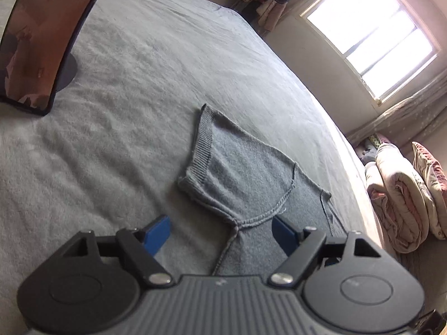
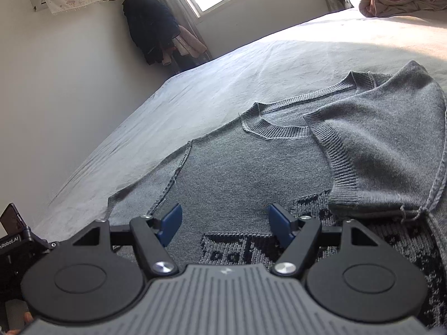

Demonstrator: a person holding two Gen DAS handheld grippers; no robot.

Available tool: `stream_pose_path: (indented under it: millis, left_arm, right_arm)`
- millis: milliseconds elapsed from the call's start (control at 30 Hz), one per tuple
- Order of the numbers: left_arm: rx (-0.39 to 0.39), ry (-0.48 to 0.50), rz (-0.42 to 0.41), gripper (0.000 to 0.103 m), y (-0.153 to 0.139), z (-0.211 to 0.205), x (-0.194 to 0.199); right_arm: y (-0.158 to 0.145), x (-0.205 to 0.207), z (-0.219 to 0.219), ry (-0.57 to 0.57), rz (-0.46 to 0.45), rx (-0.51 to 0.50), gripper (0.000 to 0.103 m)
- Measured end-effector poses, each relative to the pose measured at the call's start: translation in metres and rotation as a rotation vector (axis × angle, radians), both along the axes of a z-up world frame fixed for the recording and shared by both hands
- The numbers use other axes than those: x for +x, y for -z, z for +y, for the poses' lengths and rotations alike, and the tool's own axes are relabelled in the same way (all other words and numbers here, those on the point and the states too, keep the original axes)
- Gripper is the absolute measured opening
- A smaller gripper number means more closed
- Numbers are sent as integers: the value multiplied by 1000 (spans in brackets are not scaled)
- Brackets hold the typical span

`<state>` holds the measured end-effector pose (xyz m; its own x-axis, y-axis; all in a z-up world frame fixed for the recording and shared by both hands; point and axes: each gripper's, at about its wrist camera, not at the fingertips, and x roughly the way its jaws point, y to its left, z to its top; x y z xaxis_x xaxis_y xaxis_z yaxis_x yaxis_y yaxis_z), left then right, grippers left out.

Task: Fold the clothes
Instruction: 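Grasp the short sleeve with the left gripper, fold it over the body, open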

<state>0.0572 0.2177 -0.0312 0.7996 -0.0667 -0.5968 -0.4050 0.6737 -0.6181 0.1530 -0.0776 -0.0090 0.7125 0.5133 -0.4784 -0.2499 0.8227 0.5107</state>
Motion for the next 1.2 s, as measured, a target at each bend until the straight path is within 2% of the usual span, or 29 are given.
stream_pose_path:
  millis: [133, 300, 467, 533, 600, 733, 800, 967, 1067, 1200]
  left_arm:
    - [-32, -66, -59, 82, 10, 8, 15]
    - [15, -72, -98, 80, 9, 11, 49]
    - [10, -65, -32, 44, 7, 21, 72]
    - [16, -47, 4, 15, 7, 26, 78]
    - [25, -28, 30, 3, 5, 29, 83]
    - [85, 47, 23, 3, -14, 16, 85]
    - [131, 101, 19, 3, -27, 0, 87]
    - [191, 234, 22, 3, -46, -41, 101]
    - [205, 295, 15, 3, -51, -61, 108]
    - [175, 366, 39, 3, -47, -87, 129]
  right_arm:
    - [1, 3, -9, 16, 36, 69, 72]
    - [3, 5, -16, 30, 62, 130, 73]
    - [3, 5, -18, 29, 68, 146, 73]
    - [3, 4, -18, 33, 67, 149, 73]
    - [2, 3, -16, 34, 63, 141, 73]
    - [2, 4, -17, 36, 65, 145, 73]
    - [2, 5, -19, 40, 71, 159, 73]
    - [2, 3, -22, 45, 78, 177, 73]
    - [3, 4, -22, 48, 79, 176, 73]
    - [2, 2, -21, 52, 78, 175, 73]
